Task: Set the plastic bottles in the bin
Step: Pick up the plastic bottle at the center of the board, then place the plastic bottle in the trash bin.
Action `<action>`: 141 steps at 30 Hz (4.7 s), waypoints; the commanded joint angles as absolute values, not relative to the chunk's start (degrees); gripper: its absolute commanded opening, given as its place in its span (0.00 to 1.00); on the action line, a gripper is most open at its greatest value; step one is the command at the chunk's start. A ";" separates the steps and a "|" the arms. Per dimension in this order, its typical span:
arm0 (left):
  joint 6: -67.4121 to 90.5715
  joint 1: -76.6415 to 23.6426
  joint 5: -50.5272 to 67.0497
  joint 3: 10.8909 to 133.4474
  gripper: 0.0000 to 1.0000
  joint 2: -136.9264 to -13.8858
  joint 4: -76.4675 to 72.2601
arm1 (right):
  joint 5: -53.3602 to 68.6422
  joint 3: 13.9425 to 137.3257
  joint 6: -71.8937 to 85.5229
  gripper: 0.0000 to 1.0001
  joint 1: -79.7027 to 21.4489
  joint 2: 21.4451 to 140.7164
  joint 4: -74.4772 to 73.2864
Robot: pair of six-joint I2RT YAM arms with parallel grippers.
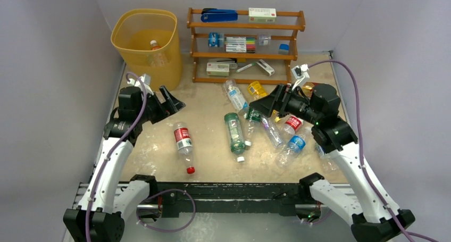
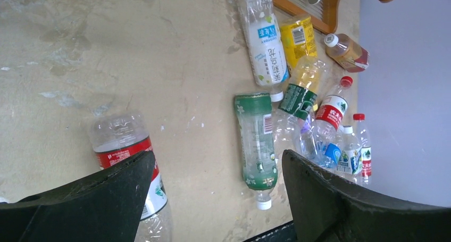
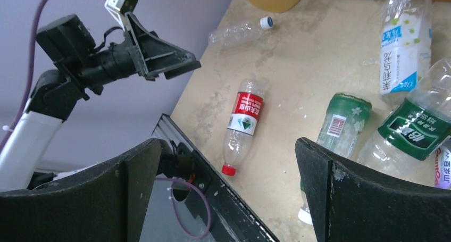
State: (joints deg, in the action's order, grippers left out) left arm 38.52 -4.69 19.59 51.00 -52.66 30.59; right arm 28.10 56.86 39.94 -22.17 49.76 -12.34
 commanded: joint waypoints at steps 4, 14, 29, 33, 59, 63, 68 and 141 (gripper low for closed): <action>38.21 -5.02 22.35 48.94 0.90 -51.00 33.40 | 24.37 62.45 39.38 1.00 -22.42 49.37 -16.64; 38.71 -5.01 16.41 45.69 0.90 -49.46 35.78 | 24.37 68.72 37.95 1.00 -22.41 52.00 -20.15; 41.31 -5.01 6.57 41.76 0.91 -49.41 40.94 | 26.26 73.02 37.44 1.00 -22.41 58.50 -17.38; 43.40 -5.23 6.90 43.09 0.91 -50.90 41.69 | 26.50 73.83 37.21 1.00 -22.42 60.93 -17.26; 50.37 -19.57 -10.98 39.35 0.91 -63.22 31.42 | 30.27 65.34 33.61 1.00 -22.45 68.50 -6.52; 49.46 -20.92 -12.89 41.11 0.90 -68.03 31.84 | 29.23 60.99 33.67 1.00 -22.42 67.25 -3.28; 48.70 -21.80 -14.30 42.50 0.84 -69.68 32.30 | 29.33 58.43 32.68 1.00 -22.43 68.29 -0.79; 44.68 12.16 -3.94 123.68 0.45 -106.74 17.22 | 32.30 44.71 37.57 1.00 -23.77 62.36 7.35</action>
